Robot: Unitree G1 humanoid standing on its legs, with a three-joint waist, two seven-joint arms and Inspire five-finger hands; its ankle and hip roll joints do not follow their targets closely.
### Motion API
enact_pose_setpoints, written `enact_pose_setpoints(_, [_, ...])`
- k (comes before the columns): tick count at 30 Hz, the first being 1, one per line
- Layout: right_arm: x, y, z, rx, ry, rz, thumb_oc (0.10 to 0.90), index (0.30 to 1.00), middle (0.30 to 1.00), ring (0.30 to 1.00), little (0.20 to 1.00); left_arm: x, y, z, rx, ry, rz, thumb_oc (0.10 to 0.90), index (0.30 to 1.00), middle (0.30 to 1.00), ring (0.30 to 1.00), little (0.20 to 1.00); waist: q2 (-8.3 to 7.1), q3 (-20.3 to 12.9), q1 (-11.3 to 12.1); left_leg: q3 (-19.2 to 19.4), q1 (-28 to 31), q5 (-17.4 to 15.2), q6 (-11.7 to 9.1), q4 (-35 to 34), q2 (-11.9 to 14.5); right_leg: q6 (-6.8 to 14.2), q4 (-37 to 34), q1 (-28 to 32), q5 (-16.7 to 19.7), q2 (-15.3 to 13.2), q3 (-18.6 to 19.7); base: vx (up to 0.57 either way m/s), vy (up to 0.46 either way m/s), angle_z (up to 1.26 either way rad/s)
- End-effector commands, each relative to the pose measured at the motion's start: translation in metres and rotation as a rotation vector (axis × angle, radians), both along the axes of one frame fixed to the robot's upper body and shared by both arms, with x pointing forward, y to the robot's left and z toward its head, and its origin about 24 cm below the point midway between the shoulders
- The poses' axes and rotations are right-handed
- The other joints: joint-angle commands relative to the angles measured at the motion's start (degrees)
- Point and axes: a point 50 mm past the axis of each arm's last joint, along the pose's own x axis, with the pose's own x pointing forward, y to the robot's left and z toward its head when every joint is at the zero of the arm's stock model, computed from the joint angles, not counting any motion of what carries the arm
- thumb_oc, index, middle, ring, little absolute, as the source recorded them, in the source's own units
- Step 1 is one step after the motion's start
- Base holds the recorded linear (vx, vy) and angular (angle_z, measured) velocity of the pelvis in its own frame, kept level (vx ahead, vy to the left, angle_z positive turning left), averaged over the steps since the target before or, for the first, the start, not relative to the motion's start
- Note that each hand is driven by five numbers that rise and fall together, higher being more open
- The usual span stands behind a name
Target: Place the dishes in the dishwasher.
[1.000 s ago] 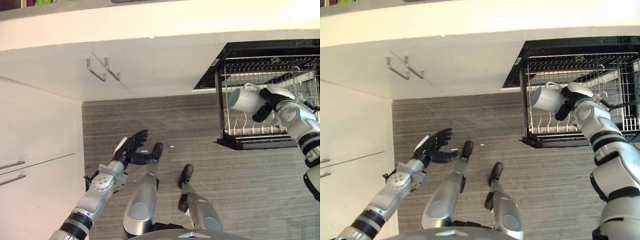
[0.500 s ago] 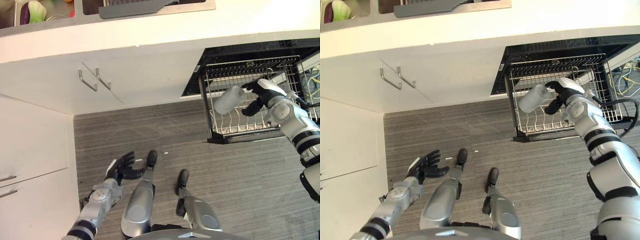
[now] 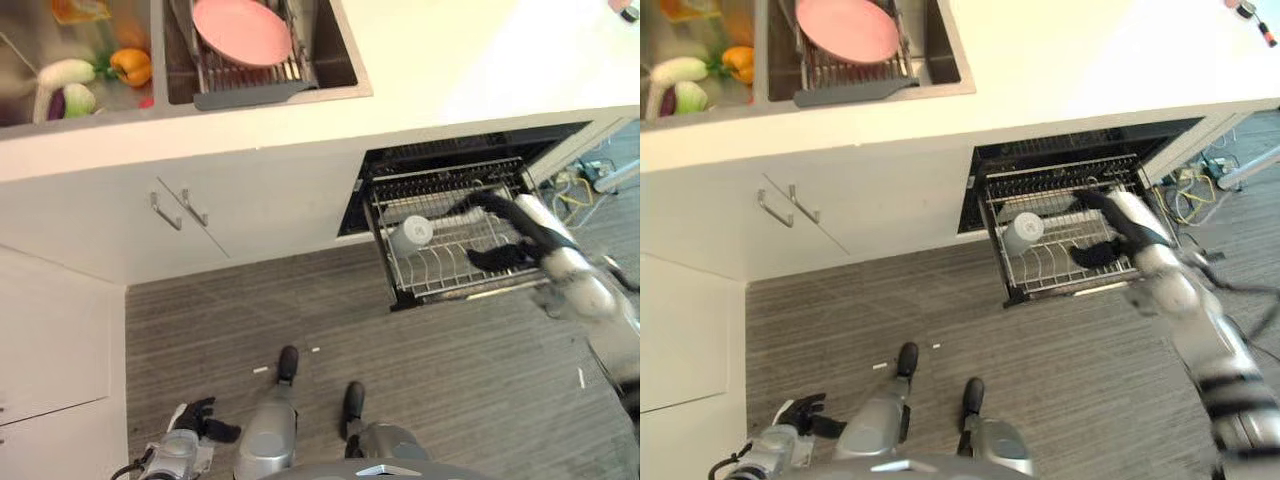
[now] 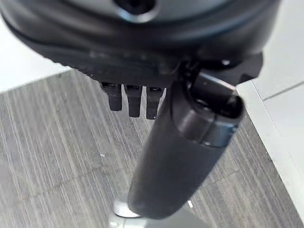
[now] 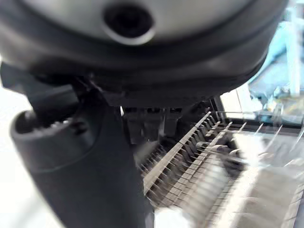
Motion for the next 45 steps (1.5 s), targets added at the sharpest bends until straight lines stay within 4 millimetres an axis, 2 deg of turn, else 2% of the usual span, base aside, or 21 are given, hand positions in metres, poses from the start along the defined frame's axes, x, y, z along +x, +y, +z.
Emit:
enact_pose_setpoints(1, [0.007,0.016,0.034,0.051,-0.197,0.133,0.8,0.9,0.9,0.9,0.9,-0.021,-0.001,-0.008,0.03,0.109,-0.014,0.8,0.9,0.9,0.9,0.9,0.78,-5.86,-0.81,2.81,4.21,-4.98,-2.59,0.24,1.46,3.66,1.34,-4.11,1.11,0.06,0.88,0.07,-0.014,-0.38])
enact_pose_setpoints(7, [-0.002,0.044,0.019,0.546,-0.39,0.203,0.8,0.9,0.9,0.9,0.9,-0.02,-0.01,-0.008,0.063,0.032,0.02,0.8,0.9,0.9,0.9,0.9,2.91,-7.05,-0.39,2.19,5.3,-5.1,-2.8,0.24,1.48,3.1,1.44,-2.81,0.25,0.24,-0.23,0.04,-0.025,-0.05])
enact_pose_setpoints(10, [0.002,0.052,0.016,0.605,-0.394,0.238,0.8,0.9,0.9,0.9,0.9,-0.004,-0.014,-0.001,0.075,-0.083,0.035,0.8,0.9,0.9,0.9,0.9,3.46,-6.42,0.51,1.73,5.71,-4.56,-3.17,0.67,1.54,2.89,1.84,-2.63,-0.33,0.09,-0.78,0.01,-0.029,0.18])
enact_pose_setpoints(11, [0.004,0.055,0.017,0.622,-0.401,0.245,0.8,0.9,0.9,0.9,0.9,0.005,-0.015,0.003,0.077,-0.129,0.034,0.8,0.9,0.9,0.9,0.9,3.24,-5.09,1.11,1.97,3.5,-5.09,-3.73,5.47,0.97,2.54,2.22,-2.48,-0.54,-0.75,-0.89,-0.07,-0.049,0.24])
enact_pose_setpoints(13, [0.004,0.054,0.02,0.62,-0.42,0.241,0.8,0.9,0.9,0.9,0.9,0.011,-0.018,0.006,0.075,-0.166,0.036,0.8,0.9,0.9,0.9,0.9,2.98,-3.65,1.47,2.08,-0.23,-5.99,-4.76,12.09,0.04,2.23,2.42,-2.62,-0.6,-1.52,-1.45,-0.07,-0.056,0.42])
enact_pose_setpoints(14, [0.001,0.051,0.025,0.617,-0.453,0.229,0.8,0.9,0.9,0.9,0.9,0.019,-0.023,0.008,0.054,-0.22,0.076,0.8,0.9,0.9,0.9,0.9,3.1,-1.95,2.48,3.7,-4.57,-3.7,-6.85,16.72,-0.15,2.1,1.2,-0.71,-1.07,-2.08,-2.87,0.0,-0.055,0.78])
enact_pose_setpoints(15, [0.001,0.051,0.025,0.617,-0.454,0.228,0.8,0.9,0.9,0.9,0.9,0.019,-0.023,0.008,0.054,-0.22,0.076,0.8,0.9,0.9,0.9,0.9,3.14,-1.96,2.36,3.56,-4.79,-3.81,-6.88,17.04,-0.16,2.09,1.19,-0.72,-1.1,-2.06,-3.02,0.05,-0.082,1.05])
enact_pose_setpoints(16, [-0.001,0.049,0.028,0.615,-0.483,0.202,0.8,0.9,0.9,0.9,0.9,0.022,-0.027,0.007,0.036,-0.226,0.102,0.8,0.9,0.9,0.9,0.9,3.63,-1.6,2.71,6.86,-7.56,-1.85,-7.25,16.06,1.92,2.26,0.65,0.94,-2.47,-1.98,-4.42,0.11,-0.016,1.12])
enact_pose_setpoints(19, [0.005,0.054,0.039,0.56,-0.528,0.189,0.8,0.9,0.9,0.9,0.9,0.006,-0.026,-0.001,0.077,-0.116,0.055,0.8,0.9,0.9,0.9,0.9,4.44,-3.36,4.84,15.54,-13.41,3.07,-4.87,5.97,3.69,2.89,0.65,3.39,-4.64,-0.89,-6.41,0.29,0.024,0.8])
enact_pose_setpoints(21, [0.01,0.061,0.042,0.503,-0.503,0.219,0.8,0.9,0.9,0.9,0.9,-0.016,-0.025,-0.007,0.062,-0.044,0.043,0.8,0.9,0.9,0.9,0.9,4.19,-5.11,5.54,15.59,-11.15,2.77,-3.59,4.25,3.32,3.62,0.65,5.24,-5.84,-0.88,-6.44,0.29,0.101,0.31])
enact_pose_setpoints(24, [0.009,0.062,0.046,0.417,-0.492,0.226,0.8,0.9,0.9,0.9,0.9,-0.024,-0.023,-0.009,0.062,-0.011,0.029,0.8,0.9,0.9,0.9,0.9,3.38,-6.49,5.77,15.61,-9.16,3.95,-2.46,2.96,2.43,3.74,1.04,7.03,-6.06,-1.13,-6.72,0.3,0.153,-0.26])
enact_pose_setpoints(26, [0.008,0.062,0.045,0.417,-0.497,0.206,0.8,0.9,0.9,0.9,0.9,-0.03,-0.021,-0.01,0.069,0.016,0.041,0.8,0.9,0.9,0.9,0.9,2.37,-7.76,5.38,16.4,-4.01,0.92,-0.51,1.2,0.22,4.91,10.36,6.28,-7.47,-4.22,-8.12,0.34,0.253,-0.02])
enact_pose_setpoints(27, [0.008,0.062,0.045,0.416,-0.498,0.206,0.8,0.9,0.9,0.9,0.9,-0.029,-0.021,-0.01,0.068,0.016,0.041,0.8,0.9,0.9,0.9,0.9,2.52,-7.84,5.51,16.49,-4.16,1.11,-0.46,1.12,0.39,4.9,10.46,5.98,-7.3,-4.09,-7.98,0.18,0.186,0.11])
enact_pose_setpoints(29, [0.007,0.063,0.042,0.417,-0.483,0.204,0.8,0.9,0.9,0.9,0.9,-0.03,-0.017,-0.01,0.073,0.019,0.064,0.8,0.9,0.9,0.9,0.9,2.5,-7.49,3.97,15.88,-0.21,-1.17,0.91,0.25,-0.46,6.14,22.12,1.44,-4.14,-6.12,-6.94,0.2,0.238,0.09])
enact_pose_setpoints(30, [0.007,0.066,0.044,0.378,-0.48,0.218,0.8,0.9,0.9,0.9,0.9,-0.023,-0.014,-0.008,0.081,0.001,0.057,0.8,0.9,0.9,0.9,0.9,3.46,-6.06,1.47,14.55,2.98,-3.23,2.02,0.24,-0.44,7.18,35.3,-4.65,0.87,-6.0,-4.28,0.17,0.228,0.23])
enact_pose_setpoints(31, [0.007,0.066,0.044,0.377,-0.481,0.218,0.8,0.9,0.9,0.9,0.9,-0.023,-0.014,-0.008,0.081,0.001,0.057,0.8,0.9,0.9,0.9,0.9,3.5,-6.12,1.52,14.58,2.91,-3.22,2.01,0.24,-0.39,7.17,35.27,-4.73,0.92,-5.94,-4.25,0.26,0.24,0.4])
enact_pose_setpoints(32, [0.007,0.066,0.043,0.377,-0.477,0.206,0.8,0.9,0.9,0.9,0.9,-0.016,-0.012,-0.006,0.084,-0.017,0.069,0.8,0.9,0.9,0.9,0.9,4.41,-4.97,-0.62,12.44,5.66,-5.22,2.24,0.24,-0.11,6.87,41.27,-10.65,-0.29,-2.97,-0.82,0.13,0.078,0.48])
enact_pose_setpoints(34, [0.006,0.065,0.042,0.382,-0.476,0.201,0.8,0.9,0.9,0.9,0.9,-0.015,-0.011,-0.006,0.084,-0.016,0.077,0.8,0.9,0.9,0.9,0.9,4.66,-4.52,-1.75,11.36,6.57,-5.7,2.01,0.24,0.02,6.42,41.05,-13.87,-1.47,-0.84,1.18,0.22,0.036,0.24])
enact_pose_setpoints(35, [0.007,0.065,0.043,0.401,-0.479,0.214,0.8,0.9,0.9,0.9,0.9,-0.003,-0.012,-0.004,0.08,-0.038,0.055,0.8,0.9,0.9,0.9,0.9,4.81,-3.67,-3.24,9.83,7.24,-5.77,1.57,0.24,0.16,5.03,34.14,-16.36,-1.88,1.67,2.52,0.3,-0.045,0.11])
enact_pose_setpoints(39, [0.006,0.063,0.04,0.406,-0.46,0.222,0.8,0.9,0.9,0.9,0.9,0.006,-0.014,-0.003,0.069,-0.046,0.012,0.8,0.9,0.9,0.9,0.9,3.5,-5.03,-3.78,7.93,8.49,-7.14,1.34,0.24,-0.93,3.58,19.88,-13.1,-2.34,2.62,4.72,0.2,-0.076,0.41])
enact_pose_setpoints(45, [0.004,0.057,0.041,0.424,-0.475,0.2,0.8,0.9,0.9,0.9,0.9,0.002,-0.027,-0.007,0.031,-0.055,0.049,0.8,0.9,0.9,0.9,0.9,3.31,-8.46,-2.65,7.31,9.48,-7.72,1.17,0.24,-1.38,2.61,11.25,-5.77,-2.32,2.92,5.31,0.11,-0.066,0.15])
